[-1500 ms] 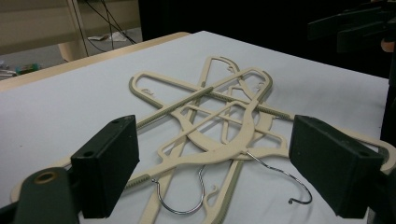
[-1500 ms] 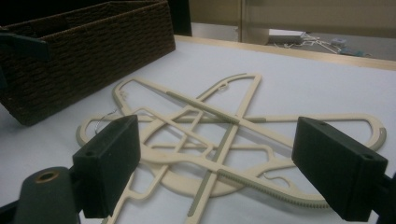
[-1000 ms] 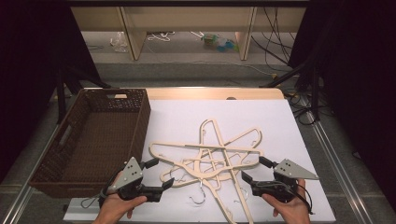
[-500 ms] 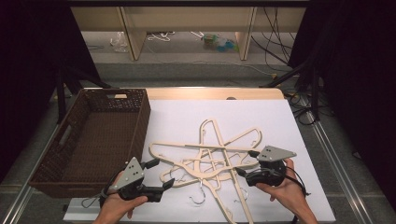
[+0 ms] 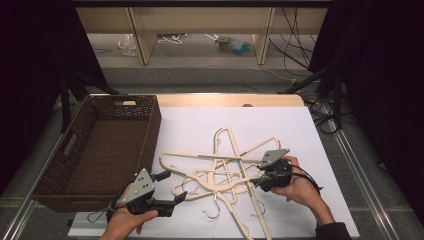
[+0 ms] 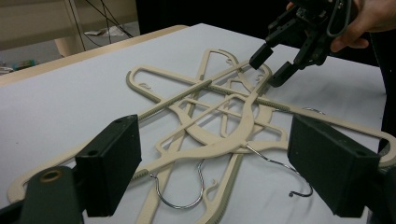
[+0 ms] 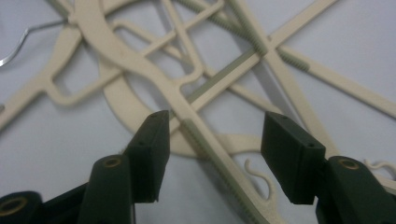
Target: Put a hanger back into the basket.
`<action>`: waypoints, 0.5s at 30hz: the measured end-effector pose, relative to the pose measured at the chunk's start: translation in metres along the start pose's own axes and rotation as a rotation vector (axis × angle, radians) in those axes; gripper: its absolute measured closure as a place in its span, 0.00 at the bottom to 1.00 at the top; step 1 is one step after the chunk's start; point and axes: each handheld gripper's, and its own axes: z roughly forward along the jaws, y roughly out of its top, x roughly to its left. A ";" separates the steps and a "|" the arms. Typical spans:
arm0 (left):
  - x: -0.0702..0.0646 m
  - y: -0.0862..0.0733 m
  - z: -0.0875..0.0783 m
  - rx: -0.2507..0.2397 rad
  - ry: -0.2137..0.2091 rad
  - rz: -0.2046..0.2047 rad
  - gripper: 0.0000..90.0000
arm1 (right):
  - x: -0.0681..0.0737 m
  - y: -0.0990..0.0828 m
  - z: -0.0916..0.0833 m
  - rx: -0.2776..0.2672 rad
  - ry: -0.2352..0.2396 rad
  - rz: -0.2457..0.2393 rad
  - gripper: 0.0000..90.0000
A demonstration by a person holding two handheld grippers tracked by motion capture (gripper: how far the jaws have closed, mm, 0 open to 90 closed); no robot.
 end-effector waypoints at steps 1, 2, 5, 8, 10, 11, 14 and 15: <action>0.000 0.000 0.000 -0.001 0.000 -0.001 0.19 | -0.001 0.000 0.001 0.012 0.009 -0.021 0.52; 0.000 0.000 0.000 -0.002 -0.001 -0.002 0.20 | 0.000 0.000 0.005 0.019 0.027 -0.043 0.55; 0.000 0.000 0.001 0.002 -0.001 -0.001 0.20 | 0.000 0.002 0.009 0.044 0.035 -0.086 0.57; -0.001 0.000 0.001 0.005 -0.002 0.001 0.20 | 0.000 0.005 0.013 0.071 0.043 -0.127 0.61; 0.000 0.000 0.000 0.006 0.000 0.001 0.20 | -0.002 0.007 0.014 0.088 0.054 -0.143 0.64; 0.000 0.000 0.001 0.004 0.000 0.000 0.20 | -0.002 0.008 0.015 0.095 0.059 -0.150 0.65; 0.000 0.000 0.000 0.005 -0.001 -0.001 0.20 | -0.004 0.007 0.017 0.110 0.105 -0.145 0.70; 0.000 0.000 0.000 0.005 -0.001 -0.001 0.20 | -0.004 0.007 0.017 0.110 0.105 -0.145 0.70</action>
